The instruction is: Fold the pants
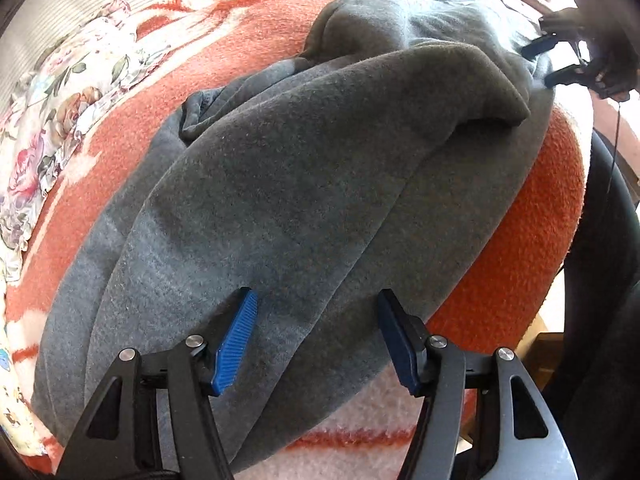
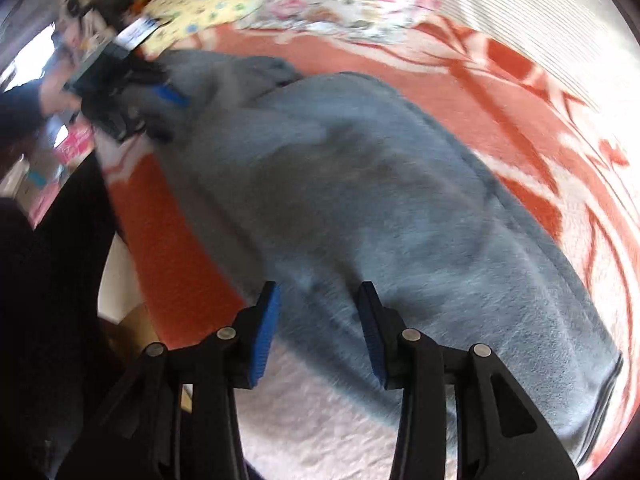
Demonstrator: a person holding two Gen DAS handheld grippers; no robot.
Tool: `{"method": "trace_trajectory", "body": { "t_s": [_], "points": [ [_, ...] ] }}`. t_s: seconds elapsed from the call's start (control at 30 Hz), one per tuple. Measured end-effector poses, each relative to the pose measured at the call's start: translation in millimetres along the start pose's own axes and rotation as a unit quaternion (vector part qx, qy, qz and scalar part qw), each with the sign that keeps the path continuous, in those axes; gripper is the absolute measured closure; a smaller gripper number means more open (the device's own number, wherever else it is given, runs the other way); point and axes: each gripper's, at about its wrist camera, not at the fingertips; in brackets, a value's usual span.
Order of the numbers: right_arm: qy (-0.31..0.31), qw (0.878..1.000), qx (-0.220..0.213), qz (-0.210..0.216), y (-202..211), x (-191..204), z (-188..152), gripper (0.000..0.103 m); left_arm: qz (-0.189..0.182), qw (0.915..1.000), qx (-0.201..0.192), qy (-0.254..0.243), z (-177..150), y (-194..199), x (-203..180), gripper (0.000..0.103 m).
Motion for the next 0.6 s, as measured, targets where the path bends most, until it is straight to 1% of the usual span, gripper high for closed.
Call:
{"method": "trace_trajectory", "body": {
  "t_s": [0.03,0.1,0.13,0.17,0.2,0.23,0.27,0.3,0.37,0.4,0.43,0.6],
  "points": [
    [-0.004,1.000,0.007,-0.026,-6,-2,0,0.061,-0.003,1.0000,-0.001,0.003,-1,-1,3,0.039],
    [-0.015,1.000,-0.005,-0.021,-8,-7,2,0.061,-0.011,0.9999,-0.003,0.012,-1,-3,10,0.042],
    [-0.022,0.999,-0.007,-0.022,-10,-9,4,0.061,-0.014,0.9998,-0.004,0.016,-1,-3,12,0.046],
    [-0.032,0.999,-0.008,-0.022,-11,-11,6,0.064,-0.014,0.9997,-0.005,0.018,-2,-4,15,0.056],
    [-0.037,0.999,-0.015,-0.022,-10,-13,8,0.074,-0.015,0.9996,-0.008,0.023,-3,-2,19,0.063],
    [-0.041,0.999,-0.019,-0.017,-9,-14,10,0.081,-0.016,0.9994,-0.010,0.029,-5,-2,24,0.079],
    [-0.046,0.999,-0.022,-0.015,-8,-15,11,0.091,-0.020,0.9990,-0.011,0.039,-7,-1,30,0.092],
    [-0.049,0.998,-0.026,-0.015,-5,-15,12,0.094,-0.029,0.9980,-0.012,0.055,-9,1,41,0.096],
    [-0.050,0.998,-0.031,-0.012,0,-15,14,0.096,-0.039,0.9964,-0.014,0.074,-14,3,53,0.098],
    [-0.053,0.998,-0.034,-0.010,4,-14,13,0.099,-0.042,0.9958,-0.016,0.079,-16,5,56,0.099],
    [-0.060,0.997,-0.040,-0.005,10,-15,13,0.099,-0.042,0.9958,-0.018,0.079,-17,8,56,0.099],
    [-0.079,0.995,-0.053,0.007,38,-23,11,0.099,-0.055,0.9968,-0.031,0.049,-30,38,44,0.099]
  ]
}}
Point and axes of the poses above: each gripper's, at about its wrist camera, not at the fingertips, and y roughly against the way its jaws point, x to its left, z to its top, and after that the axes turned 7 degrees about -y, right-handed
